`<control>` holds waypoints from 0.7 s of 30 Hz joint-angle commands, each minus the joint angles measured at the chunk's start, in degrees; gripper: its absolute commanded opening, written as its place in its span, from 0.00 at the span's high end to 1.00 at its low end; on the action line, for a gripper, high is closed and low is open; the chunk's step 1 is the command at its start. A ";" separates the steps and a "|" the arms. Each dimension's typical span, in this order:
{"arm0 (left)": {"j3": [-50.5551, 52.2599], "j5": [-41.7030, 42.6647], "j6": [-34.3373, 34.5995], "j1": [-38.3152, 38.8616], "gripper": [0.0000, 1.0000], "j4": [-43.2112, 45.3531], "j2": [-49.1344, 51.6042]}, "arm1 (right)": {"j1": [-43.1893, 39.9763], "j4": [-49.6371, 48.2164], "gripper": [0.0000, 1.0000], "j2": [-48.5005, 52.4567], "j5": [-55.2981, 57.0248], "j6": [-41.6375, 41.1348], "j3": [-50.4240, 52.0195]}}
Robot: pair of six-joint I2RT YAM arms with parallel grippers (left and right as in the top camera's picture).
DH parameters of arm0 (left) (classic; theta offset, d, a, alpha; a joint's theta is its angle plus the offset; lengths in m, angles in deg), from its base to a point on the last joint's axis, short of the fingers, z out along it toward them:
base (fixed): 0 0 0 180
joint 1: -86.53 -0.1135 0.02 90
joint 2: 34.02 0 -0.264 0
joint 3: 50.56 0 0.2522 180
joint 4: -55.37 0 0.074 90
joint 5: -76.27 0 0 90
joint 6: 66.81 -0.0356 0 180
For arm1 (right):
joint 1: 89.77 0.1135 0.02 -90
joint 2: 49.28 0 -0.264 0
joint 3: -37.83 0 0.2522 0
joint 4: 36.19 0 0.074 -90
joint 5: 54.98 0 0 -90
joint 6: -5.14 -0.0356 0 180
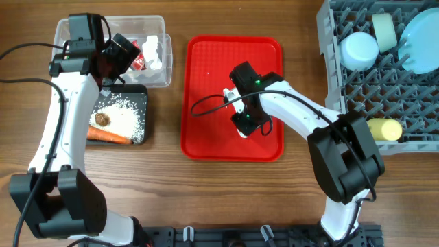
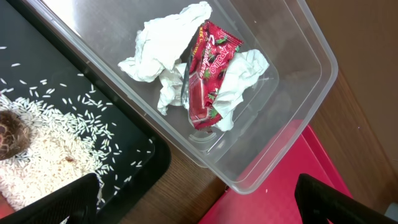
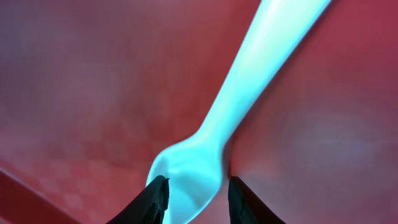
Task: Sort waste into correct bins and load items into the dishwasher rack
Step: 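Lower the right gripper and grasp the white spoon handle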
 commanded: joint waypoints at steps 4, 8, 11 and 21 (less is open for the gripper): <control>-0.48 0.42 0.74 -0.20 0.00 0.13 -0.63 | -0.24 0.61 0.61 0.76 -5.64 -0.76 0.66; -0.48 0.42 0.74 -0.20 0.00 0.13 -0.63 | -0.24 1.01 0.61 0.76 -8.22 -1.44 1.01; -0.48 0.42 0.74 -0.20 0.00 0.13 -0.63 | -0.24 1.11 0.74 0.79 -8.15 -2.75 1.57; -0.48 0.42 0.74 -0.20 0.00 0.13 -0.63 | -2.78 -0.37 0.94 0.79 -8.24 -5.44 3.58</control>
